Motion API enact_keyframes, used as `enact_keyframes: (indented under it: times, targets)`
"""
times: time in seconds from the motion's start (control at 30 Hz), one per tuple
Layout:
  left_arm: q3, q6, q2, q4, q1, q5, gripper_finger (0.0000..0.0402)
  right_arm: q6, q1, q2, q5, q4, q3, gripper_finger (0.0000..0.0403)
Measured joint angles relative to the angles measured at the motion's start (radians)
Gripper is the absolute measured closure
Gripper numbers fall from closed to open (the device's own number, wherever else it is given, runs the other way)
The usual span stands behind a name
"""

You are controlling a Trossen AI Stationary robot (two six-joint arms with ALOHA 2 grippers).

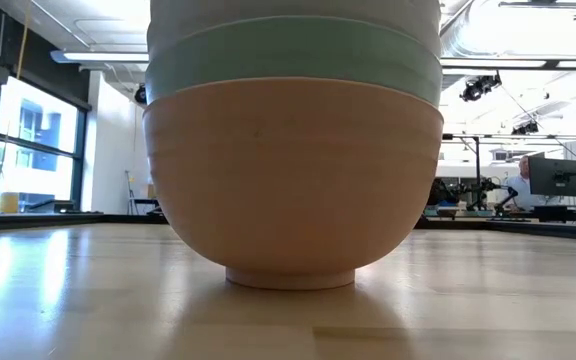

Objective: Nest bowls inside each other
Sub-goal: Stack the black bowl on top of the gray bowl

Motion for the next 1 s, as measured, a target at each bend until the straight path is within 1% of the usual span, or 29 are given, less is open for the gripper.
enact_keyframes:
  times: [0.13,0.2,0.27,0.37,0.73,1.0]
  targets:
    - [0.000,-0.007,0.024,0.001,0.005,0.022,0.0401,-0.004,0.000,0.000,0.000,0.000,0.000,0.0256]
    - [0.002,-0.007,0.039,0.033,0.004,0.039,0.0401,-0.004,0.000,0.000,0.000,0.000,0.000,0.0256]
    - [0.000,-0.007,0.047,0.021,0.004,0.047,0.0401,-0.004,0.000,0.000,0.000,0.000,0.000,0.0256]
    - [0.002,-0.007,0.061,0.055,0.004,0.057,0.0401,-0.004,0.000,0.000,0.000,0.000,0.000,0.0256]
    - [0.001,0.000,0.113,0.074,0.008,0.067,0.0401,0.007,0.000,0.000,0.000,0.000,0.000,0.0256]
    - [0.001,-0.001,0.119,0.077,0.031,0.065,0.0401,0.007,0.000,0.000,0.000,0.000,0.000,0.0256]
